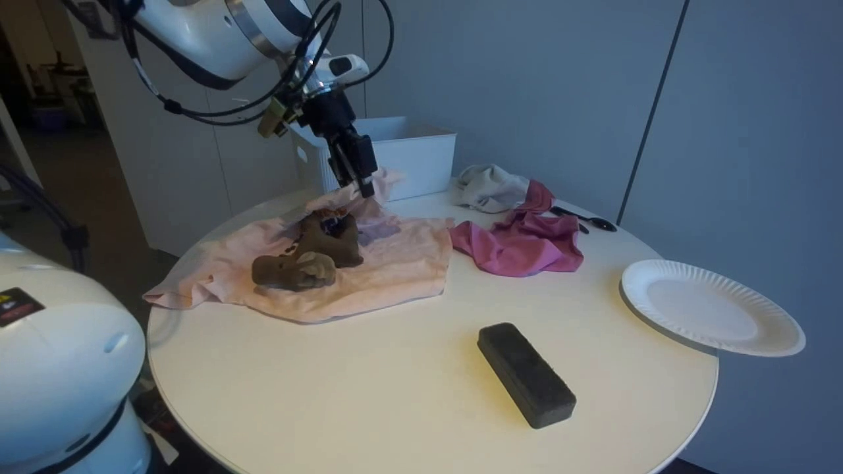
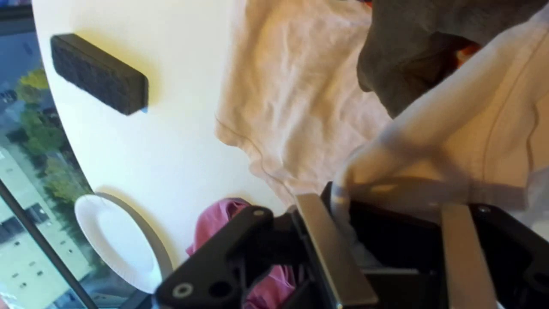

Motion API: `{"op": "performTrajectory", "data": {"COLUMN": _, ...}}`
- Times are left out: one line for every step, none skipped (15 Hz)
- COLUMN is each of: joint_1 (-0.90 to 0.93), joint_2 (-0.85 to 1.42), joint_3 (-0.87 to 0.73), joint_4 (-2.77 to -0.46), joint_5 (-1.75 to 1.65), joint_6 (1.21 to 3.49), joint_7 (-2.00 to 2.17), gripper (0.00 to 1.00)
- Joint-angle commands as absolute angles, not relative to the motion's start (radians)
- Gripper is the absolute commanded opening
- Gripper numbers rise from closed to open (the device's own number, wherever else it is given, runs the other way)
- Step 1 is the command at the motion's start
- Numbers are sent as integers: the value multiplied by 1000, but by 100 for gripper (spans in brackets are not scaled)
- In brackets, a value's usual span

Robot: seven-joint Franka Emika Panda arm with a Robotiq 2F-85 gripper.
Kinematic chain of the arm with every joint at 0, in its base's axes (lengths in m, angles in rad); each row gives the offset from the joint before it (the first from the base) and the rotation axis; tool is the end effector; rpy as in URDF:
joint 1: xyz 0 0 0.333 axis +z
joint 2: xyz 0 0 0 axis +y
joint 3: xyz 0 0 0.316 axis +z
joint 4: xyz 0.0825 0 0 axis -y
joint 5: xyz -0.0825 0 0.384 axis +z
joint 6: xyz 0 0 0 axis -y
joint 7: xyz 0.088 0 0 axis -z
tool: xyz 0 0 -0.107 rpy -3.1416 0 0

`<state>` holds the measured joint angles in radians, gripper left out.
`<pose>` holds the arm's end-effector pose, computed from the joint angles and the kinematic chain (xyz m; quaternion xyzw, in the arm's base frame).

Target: Put the toy moose on the pink shirt, wrap it up and put it inside the white basket

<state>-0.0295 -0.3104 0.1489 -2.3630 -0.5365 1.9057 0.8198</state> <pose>0.4378 0.0174 0.4447 0.9326 -0.2335 0.0523 0.2701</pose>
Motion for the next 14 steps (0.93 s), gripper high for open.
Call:
{"op": "performTrajectory", "data": {"joint_1": -69, "joint_2": -279, "joint_3": 147, "joint_4": -2422, "joint_5": -575, "joint_6": 1866, "joint_7": 994, "gripper": 1}}
{"op": "performTrajectory", "data": {"joint_1": -75, "joint_2": -253, "joint_3": 145, "joint_4": -2429, "joint_5": -570, "joint_6": 1849, "joint_7": 1040, "gripper": 0}}
{"op": "performTrajectory", "data": {"joint_1": -78, "joint_2": -225, "joint_3": 143, "joint_4": -2437, "joint_5": -567, "joint_6": 1830, "joint_7": 1085, "gripper": 0}}
{"op": "performTrajectory", "data": {"joint_1": -77, "joint_2": -191, "joint_3": 140, "joint_4": -2437, "joint_5": -560, "joint_6": 1808, "joint_7": 1129, "gripper": 0}}
{"op": "performTrajectory", "data": {"joint_1": -72, "joint_2": -159, "joint_3": 137, "joint_4": -2432, "joint_5": -549, "joint_6": 1779, "joint_7": 1171, "gripper": 0}}
{"op": "performTrajectory", "data": {"joint_1": -67, "joint_2": -120, "joint_3": 130, "joint_4": -2401, "joint_5": -533, "joint_6": 1739, "joint_7": 1198, "gripper": 25}}
{"op": "performTrajectory", "data": {"joint_1": -57, "joint_2": -95, "joint_3": 127, "joint_4": -2380, "joint_5": -507, "joint_6": 1694, "joint_7": 1219, "gripper": 25}}
{"op": "performTrajectory", "data": {"joint_1": -51, "joint_2": -77, "joint_3": 123, "joint_4": -2356, "joint_5": -484, "joint_6": 1653, "joint_7": 1245, "gripper": 33}}
{"op": "performTrajectory", "data": {"joint_1": -44, "joint_2": -74, "joint_3": 121, "joint_4": -2326, "joint_5": -457, "joint_6": 1606, "joint_7": 1275, "gripper": 39}}
{"op": "performTrajectory", "data": {"joint_1": -37, "joint_2": -74, "joint_3": 119, "joint_4": -2310, "joint_5": -438, "joint_6": 1569, "joint_7": 1322, "gripper": 48}}
{"op": "performTrajectory", "data": {"joint_1": -29, "joint_2": -86, "joint_3": 119, "joint_4": -2295, "joint_5": -422, "joint_6": 1538, "joint_7": 1373, "gripper": 54}}
{"op": "performTrajectory", "data": {"joint_1": -18, "joint_2": -108, "joint_3": 124, "joint_4": -2284, "joint_5": -411, "joint_6": 1512, "joint_7": 1427, "gripper": 60}}
{"op": "performTrajectory", "data": {"joint_1": -6, "joint_2": -136, "joint_3": 131, "joint_4": -2279, "joint_5": -414, "joint_6": 1498, "joint_7": 1480, "gripper": 69}}
{"op": "performTrajectory", "data": {"joint_1": 11, "joint_2": -168, "joint_3": 141, "joint_4": -2279, "joint_5": -428, "joint_6": 1499, "joint_7": 1516, "gripper": 77}}
